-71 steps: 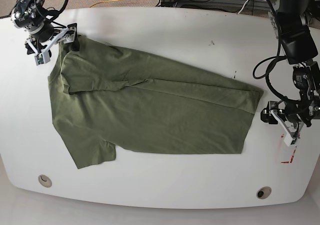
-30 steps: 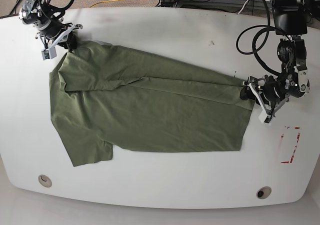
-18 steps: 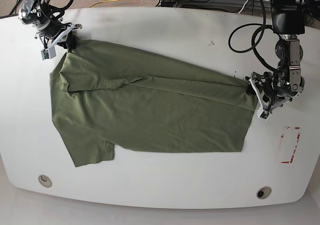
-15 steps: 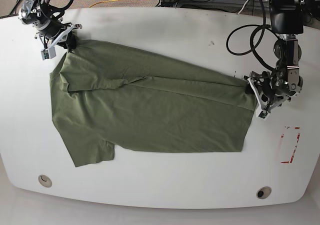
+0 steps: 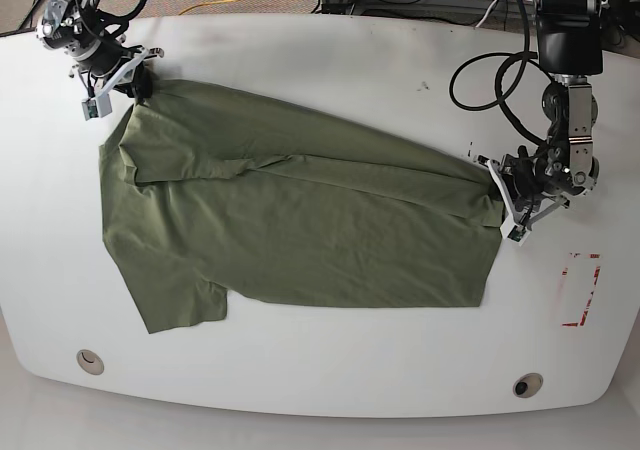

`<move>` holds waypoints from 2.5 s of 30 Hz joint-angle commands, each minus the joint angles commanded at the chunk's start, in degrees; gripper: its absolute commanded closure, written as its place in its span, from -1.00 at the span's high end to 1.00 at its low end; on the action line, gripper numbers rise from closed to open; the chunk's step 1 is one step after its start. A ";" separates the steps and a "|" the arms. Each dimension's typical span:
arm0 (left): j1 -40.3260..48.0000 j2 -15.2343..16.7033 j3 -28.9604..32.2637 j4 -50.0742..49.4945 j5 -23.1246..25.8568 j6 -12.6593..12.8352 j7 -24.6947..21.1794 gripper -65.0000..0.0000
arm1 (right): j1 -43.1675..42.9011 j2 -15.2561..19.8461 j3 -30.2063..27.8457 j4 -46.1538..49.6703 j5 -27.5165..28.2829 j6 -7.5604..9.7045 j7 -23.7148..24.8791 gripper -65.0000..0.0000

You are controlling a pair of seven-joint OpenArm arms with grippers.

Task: Layout the t-shirt on the table in an organized manner, then fold the t-shirt properly
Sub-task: 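Pull the shirt edge back outward with the left gripper, then release the shirt with the left gripper and raise it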

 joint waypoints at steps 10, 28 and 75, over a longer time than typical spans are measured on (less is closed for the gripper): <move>9.93 -0.18 -4.31 14.95 0.26 0.00 6.77 -0.98 | -1.14 4.84 0.00 0.44 -0.09 0.00 -0.09 -1.00; 28.31 -1.76 -8.35 32.53 0.09 -0.09 13.89 -0.97 | -10.64 8.26 0.00 4.75 0.09 0.00 -0.09 -1.00; 25.58 -4.66 -24.62 39.12 0.00 -12.62 25.49 -0.03 | -12.13 7.82 0.44 14.42 0.00 0.00 -3.96 -0.41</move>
